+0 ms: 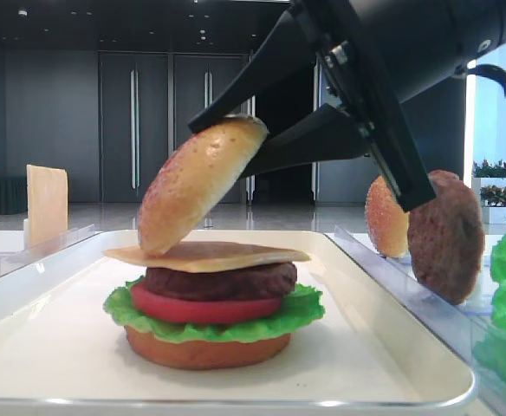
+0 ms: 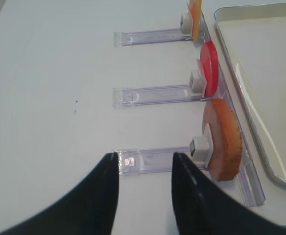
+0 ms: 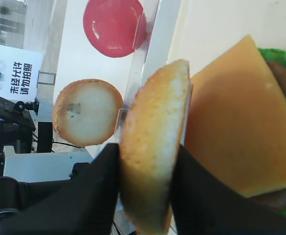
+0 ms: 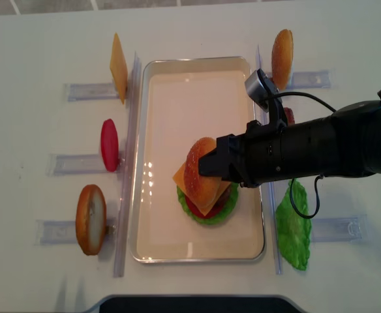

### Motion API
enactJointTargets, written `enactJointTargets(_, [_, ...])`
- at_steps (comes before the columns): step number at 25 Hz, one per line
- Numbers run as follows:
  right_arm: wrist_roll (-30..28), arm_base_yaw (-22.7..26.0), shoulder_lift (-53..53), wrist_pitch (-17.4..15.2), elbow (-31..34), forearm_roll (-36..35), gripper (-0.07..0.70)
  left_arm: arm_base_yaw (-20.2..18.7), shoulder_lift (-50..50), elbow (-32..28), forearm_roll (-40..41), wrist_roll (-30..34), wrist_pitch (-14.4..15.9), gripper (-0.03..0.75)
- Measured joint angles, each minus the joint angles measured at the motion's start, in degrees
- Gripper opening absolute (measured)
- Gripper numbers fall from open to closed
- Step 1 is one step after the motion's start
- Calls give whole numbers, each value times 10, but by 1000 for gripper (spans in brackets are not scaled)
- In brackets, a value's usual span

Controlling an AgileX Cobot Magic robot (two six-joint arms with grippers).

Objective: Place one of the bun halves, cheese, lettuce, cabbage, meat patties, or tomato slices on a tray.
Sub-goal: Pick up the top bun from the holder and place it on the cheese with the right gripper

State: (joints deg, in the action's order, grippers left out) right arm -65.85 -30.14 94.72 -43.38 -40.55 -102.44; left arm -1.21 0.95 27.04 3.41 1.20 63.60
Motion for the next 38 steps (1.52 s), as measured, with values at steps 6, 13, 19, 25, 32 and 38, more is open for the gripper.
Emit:
enactJointTargets(6, [0,0,0,10,0,-2,299,0,0,0,0,0,0,282])
enactJointTargets(13, [0,0,0,27,0,-1,340,0,0,0,0,0,0,282])
enactJointTargets(19, [0,0,-1,40,0,5,409,0,0,0,0,0,0,282])
enactJointTargets(25, [0,0,-25,64,0,19,450,0,0,0,0,0,0,282])
enactJointTargets(32, [6,0,-48,100,0,56,454,0,0,0,0,0,0,282])
enactJointTargets(38, [17,0,-77,131,1,78,454,0,0,0,0,0,0,282])
